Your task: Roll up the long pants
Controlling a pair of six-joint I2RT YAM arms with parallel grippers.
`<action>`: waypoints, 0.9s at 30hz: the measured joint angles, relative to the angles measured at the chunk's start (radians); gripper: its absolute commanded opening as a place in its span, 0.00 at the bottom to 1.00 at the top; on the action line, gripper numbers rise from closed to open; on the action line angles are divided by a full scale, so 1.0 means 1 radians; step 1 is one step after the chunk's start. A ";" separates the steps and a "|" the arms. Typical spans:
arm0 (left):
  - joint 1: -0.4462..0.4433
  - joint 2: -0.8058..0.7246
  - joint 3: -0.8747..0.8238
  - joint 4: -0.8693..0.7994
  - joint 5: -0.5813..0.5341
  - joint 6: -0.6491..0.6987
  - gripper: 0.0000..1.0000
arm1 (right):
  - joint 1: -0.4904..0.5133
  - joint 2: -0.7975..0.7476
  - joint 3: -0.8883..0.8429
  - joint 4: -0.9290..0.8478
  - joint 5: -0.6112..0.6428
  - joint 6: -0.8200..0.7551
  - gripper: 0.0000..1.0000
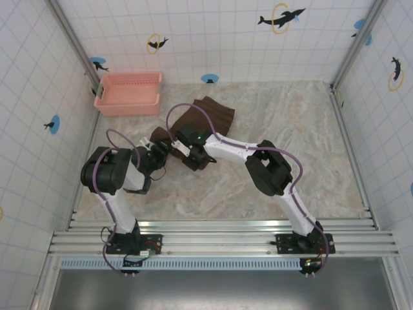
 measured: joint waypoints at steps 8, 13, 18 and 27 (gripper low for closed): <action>0.002 0.085 0.090 0.027 0.033 -0.008 0.78 | 0.000 0.004 0.007 0.008 -0.012 -0.007 0.00; 0.015 0.120 0.101 0.068 0.062 -0.008 0.66 | 0.000 0.005 0.007 0.019 -0.020 -0.013 0.00; 0.040 0.175 0.108 0.086 0.141 0.011 0.00 | -0.001 0.008 0.010 0.023 -0.026 -0.019 0.00; 0.058 0.170 0.106 0.063 0.197 0.029 0.00 | 0.000 0.006 0.005 0.035 -0.033 -0.021 0.18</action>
